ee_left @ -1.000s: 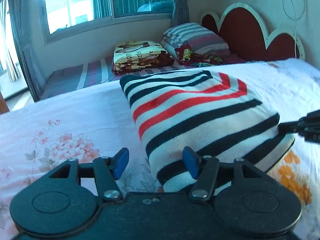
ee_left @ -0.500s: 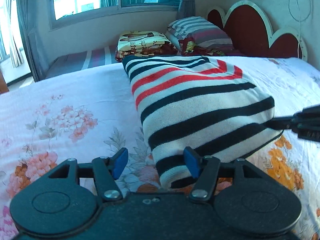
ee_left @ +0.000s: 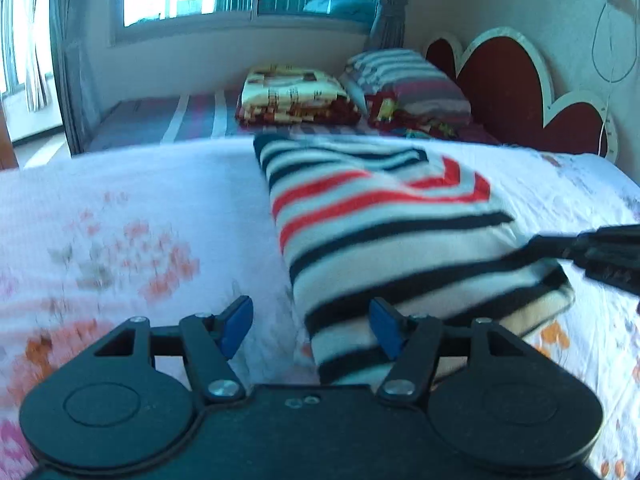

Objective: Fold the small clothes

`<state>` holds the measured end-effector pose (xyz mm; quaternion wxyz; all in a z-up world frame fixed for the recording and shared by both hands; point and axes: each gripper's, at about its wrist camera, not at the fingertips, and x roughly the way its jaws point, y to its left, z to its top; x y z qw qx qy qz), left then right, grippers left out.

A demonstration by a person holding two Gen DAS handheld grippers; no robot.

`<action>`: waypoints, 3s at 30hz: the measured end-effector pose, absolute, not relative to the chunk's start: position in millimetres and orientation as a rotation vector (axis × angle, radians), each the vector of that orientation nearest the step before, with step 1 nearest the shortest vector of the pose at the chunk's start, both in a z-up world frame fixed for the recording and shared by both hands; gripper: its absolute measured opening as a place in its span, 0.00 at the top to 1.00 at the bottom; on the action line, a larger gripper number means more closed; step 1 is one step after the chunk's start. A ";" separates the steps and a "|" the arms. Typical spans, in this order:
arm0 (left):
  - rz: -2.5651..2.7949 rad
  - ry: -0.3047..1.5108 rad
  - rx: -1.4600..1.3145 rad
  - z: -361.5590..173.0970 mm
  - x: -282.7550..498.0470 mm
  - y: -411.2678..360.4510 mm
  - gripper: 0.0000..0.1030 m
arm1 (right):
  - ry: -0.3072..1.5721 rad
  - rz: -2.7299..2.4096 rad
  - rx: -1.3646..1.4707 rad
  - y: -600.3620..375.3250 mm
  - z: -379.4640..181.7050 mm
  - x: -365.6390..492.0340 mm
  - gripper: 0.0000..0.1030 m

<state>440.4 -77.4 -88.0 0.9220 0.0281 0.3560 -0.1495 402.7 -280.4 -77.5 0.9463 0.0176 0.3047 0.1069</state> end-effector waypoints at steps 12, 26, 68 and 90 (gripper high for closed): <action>-0.327 0.728 0.076 -87.2 461.4 -79.3 0.53 | 0.694 0.203 0.032 -286.3 -81.8 423.4 1.00; -0.366 0.678 -0.237 -72.4 483.5 -46.4 0.02 | 0.623 0.182 0.363 -340.6 -59.0 423.0 0.03; -0.578 0.968 -0.382 -138.8 556.3 -68.4 0.23 | 0.939 0.433 0.666 -371.2 -115.7 491.1 0.46; -0.632 0.852 -0.325 -99.6 532.6 -60.8 0.59 | 0.788 0.334 0.287 -275.3 -48.5 449.9 0.69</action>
